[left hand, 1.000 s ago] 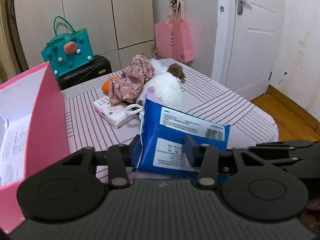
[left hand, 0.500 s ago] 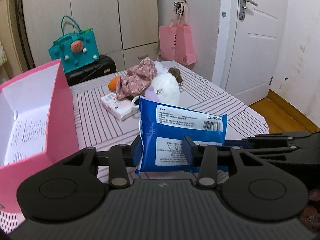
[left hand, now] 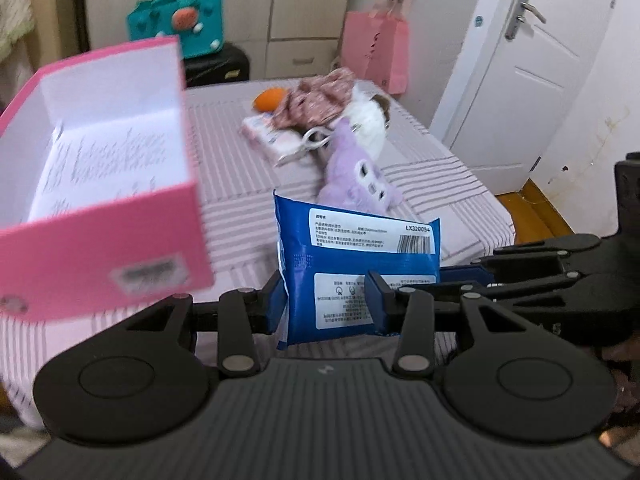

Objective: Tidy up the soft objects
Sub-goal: 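Carry the blue packet with the left gripper over the pink box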

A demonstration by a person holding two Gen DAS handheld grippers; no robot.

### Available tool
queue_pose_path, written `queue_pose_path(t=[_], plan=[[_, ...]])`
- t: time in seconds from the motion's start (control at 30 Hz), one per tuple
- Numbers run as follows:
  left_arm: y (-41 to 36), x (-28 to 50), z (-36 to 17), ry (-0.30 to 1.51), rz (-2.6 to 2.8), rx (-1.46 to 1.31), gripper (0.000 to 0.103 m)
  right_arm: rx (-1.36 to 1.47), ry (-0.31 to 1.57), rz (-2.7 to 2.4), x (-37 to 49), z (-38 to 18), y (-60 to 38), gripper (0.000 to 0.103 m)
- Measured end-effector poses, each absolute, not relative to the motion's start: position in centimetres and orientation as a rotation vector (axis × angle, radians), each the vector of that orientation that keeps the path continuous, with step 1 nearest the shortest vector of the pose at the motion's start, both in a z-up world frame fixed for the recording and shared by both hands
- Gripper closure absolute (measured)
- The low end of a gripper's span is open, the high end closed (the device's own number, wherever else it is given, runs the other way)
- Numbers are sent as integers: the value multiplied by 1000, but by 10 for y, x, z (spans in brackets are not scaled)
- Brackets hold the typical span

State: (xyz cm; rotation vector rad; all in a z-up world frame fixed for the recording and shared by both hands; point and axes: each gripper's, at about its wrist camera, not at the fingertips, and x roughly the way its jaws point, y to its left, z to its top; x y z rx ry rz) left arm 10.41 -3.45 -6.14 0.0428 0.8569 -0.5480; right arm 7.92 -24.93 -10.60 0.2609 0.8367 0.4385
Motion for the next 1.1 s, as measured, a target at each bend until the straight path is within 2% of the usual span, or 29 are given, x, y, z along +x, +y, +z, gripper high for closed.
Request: queue_pose_path(t=[0.3,0.47,0.83,1.1], plan=[[27,87,-54,969,-471,-41,62,282,979,613,89,-100,-202,77],[62,79,-41,1003,-433,-50,62,246,994,703,94,-84,-172,77],[99,95,6,921,-377,-47,62,138,925,775,121,-33,-128,77],[104,145,34,806,-390,-30,62,91,807,742,163,-2,-121,77]])
